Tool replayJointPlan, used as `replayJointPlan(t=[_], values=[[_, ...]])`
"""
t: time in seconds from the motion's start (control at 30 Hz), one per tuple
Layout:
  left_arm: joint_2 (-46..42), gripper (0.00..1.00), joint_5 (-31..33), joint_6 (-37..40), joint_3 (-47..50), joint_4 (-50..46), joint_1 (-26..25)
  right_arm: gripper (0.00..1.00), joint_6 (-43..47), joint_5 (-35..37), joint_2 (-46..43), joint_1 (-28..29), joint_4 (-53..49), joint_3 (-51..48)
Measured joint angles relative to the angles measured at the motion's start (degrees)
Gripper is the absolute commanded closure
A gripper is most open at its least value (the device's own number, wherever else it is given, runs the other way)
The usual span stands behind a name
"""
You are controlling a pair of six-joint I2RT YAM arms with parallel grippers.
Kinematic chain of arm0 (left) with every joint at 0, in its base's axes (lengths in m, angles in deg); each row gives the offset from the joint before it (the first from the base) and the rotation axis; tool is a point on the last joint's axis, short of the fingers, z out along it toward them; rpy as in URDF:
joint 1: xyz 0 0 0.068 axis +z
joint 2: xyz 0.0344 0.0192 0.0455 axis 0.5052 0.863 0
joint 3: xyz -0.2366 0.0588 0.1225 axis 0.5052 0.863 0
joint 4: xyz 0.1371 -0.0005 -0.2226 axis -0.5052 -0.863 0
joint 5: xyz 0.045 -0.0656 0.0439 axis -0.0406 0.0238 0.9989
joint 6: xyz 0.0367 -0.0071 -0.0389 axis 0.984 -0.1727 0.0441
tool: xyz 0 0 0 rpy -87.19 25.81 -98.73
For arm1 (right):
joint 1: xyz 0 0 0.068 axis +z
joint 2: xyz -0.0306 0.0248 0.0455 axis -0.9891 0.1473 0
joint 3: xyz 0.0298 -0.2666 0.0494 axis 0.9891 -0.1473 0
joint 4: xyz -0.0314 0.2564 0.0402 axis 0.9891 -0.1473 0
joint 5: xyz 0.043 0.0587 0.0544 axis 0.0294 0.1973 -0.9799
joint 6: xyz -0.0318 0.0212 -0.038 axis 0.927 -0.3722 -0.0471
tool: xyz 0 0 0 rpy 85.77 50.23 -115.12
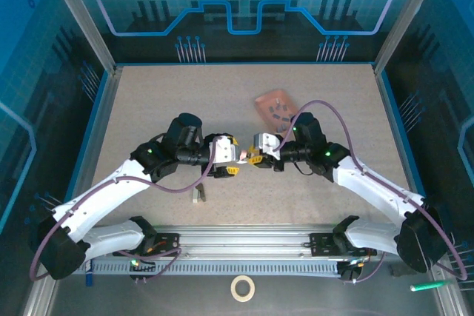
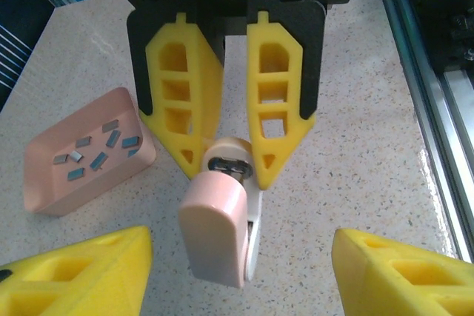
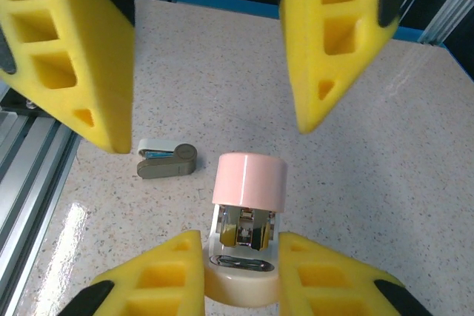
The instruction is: Load the staples into the stapler
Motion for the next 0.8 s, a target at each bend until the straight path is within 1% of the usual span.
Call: replayJointPlan(t=[0.2, 0.4, 0.63, 0.73, 0.8], values=[[0.35, 0.46, -0.24, -0.2, 0.0, 0.76, -0.02, 0.95, 1.18, 0.96, 0.31, 1.33, -0.66, 1.62], [0.48, 0.51, -0.61, -0.04, 0.0, 0.96, -0.02, 0.95, 2.25, 1.31, 0.31, 1.53, -1.73, 2.4], [1.84, 0.52, -1.4, -0.04, 0.0, 1.33, -0.02, 0.95, 3.41, 1.53, 0.35, 2.32, -3.63, 4.5], [2.62, 0.56, -1.53, -0.04, -0.02, 1.31, -0.04, 0.95, 3.8, 1.6, 0.35, 2.54, -3.96, 4.57], [2.86, 0.57, -1.66, -0.04, -0.02, 1.36, -0.02, 0.95, 4.02, 1.62, 0.35, 2.6, -4.35, 4.59]])
